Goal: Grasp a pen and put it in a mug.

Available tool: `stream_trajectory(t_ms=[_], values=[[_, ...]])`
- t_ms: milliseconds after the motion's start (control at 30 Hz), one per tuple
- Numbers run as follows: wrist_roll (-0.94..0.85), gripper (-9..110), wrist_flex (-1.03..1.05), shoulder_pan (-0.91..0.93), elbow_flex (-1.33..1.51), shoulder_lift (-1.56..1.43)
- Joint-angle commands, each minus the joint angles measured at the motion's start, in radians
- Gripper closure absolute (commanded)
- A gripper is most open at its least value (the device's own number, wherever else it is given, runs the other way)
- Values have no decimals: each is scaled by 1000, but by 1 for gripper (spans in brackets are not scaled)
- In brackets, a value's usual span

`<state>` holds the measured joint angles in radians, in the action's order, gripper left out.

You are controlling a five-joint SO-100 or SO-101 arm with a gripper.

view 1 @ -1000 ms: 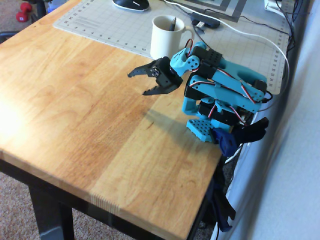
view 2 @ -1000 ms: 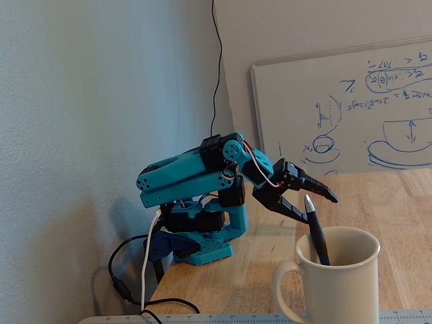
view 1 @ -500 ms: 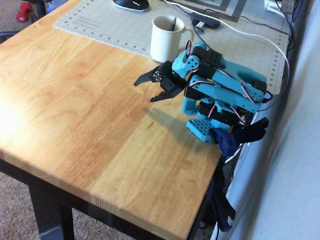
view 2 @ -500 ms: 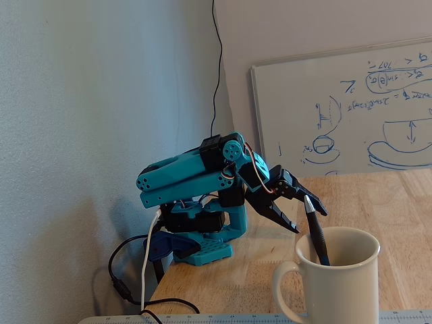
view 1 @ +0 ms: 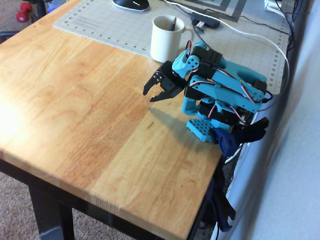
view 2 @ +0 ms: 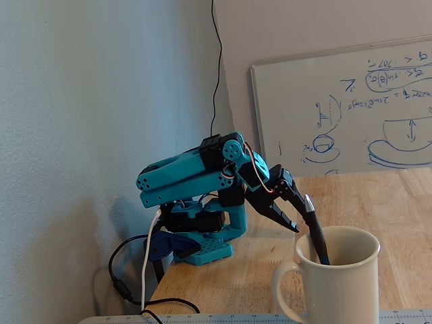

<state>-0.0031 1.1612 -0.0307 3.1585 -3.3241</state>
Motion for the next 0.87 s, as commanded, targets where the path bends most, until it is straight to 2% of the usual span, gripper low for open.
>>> stream_trajectory(t_ms=[0,833], values=[[8,94,-2,3,-18,-17],[-6,97,0,-2,-18,-21]])
